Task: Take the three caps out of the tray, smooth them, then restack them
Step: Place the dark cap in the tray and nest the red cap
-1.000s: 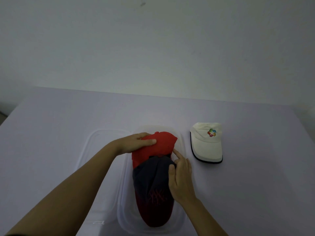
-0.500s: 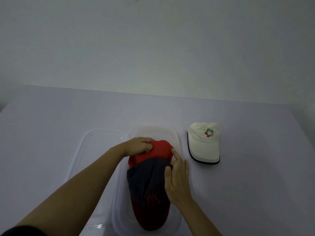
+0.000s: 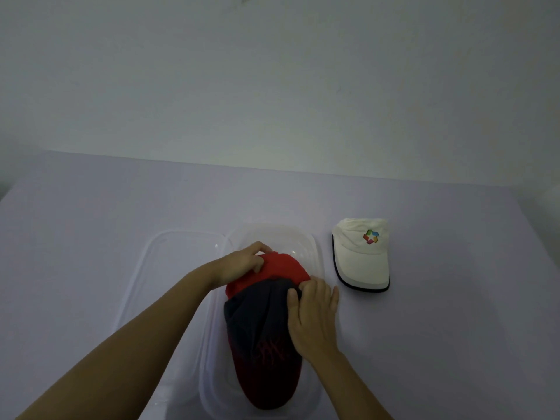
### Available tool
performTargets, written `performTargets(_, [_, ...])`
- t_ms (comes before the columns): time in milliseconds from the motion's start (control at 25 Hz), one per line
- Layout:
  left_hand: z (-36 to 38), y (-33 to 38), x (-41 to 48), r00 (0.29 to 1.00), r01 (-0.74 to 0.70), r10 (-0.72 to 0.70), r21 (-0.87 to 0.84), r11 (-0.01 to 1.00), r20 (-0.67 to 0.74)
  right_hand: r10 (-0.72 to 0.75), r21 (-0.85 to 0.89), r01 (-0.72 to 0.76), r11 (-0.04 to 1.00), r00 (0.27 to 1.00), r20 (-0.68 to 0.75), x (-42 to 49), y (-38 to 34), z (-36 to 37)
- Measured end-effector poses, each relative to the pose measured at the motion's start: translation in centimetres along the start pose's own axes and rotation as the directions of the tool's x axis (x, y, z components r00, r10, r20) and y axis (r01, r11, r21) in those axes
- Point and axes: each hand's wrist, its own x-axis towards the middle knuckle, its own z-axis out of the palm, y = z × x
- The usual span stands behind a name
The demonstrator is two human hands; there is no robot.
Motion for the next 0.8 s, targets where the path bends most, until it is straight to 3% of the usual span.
performTargets(120, [0.5,-1.2,-1.5,0.993,-0.076,0.079,0.035,0.997,-0.086,0.049,-0.005,-0.049,0.999,0.999,-0.02,0.2,0.1,0.0])
performTargets(200, [1.2,-2.0,-2.6,0.988,-0.111,0.126,0.161,0.981,-0.089,0.073,-0.036,-0.073,0.997,0.997,-0.008,0.4,0.1,-0.2])
performTargets(320, [2.7,-3.0,-2.6,0.96,-0.124,0.197,0.328,0.937,-0.201,0.058,-0.114,-0.059,0.992,0.998,-0.01,0.5,-0.1,0.0])
performTargets(520, [2.9,-2.5,-1.9,0.962,-0.044,0.142,0.38,0.924,-0.233,0.114,-0.133,-0.103,0.986,0.99,0.078,1.3,-0.1,-0.3])
performTargets(640, [2.7,-2.2,-1.7,0.966,0.01,0.11,0.459,0.888,-0.234,0.075,-0.141,-0.047,0.989,0.977,0.198,2.2,0.2,-0.9])
performTargets(800, [2.9,-0.7,-1.7,0.93,-0.017,0.148,0.362,0.932,-0.337,-0.025,0.136,-0.015,0.991,0.957,0.291,3.0,0.9,-2.8])
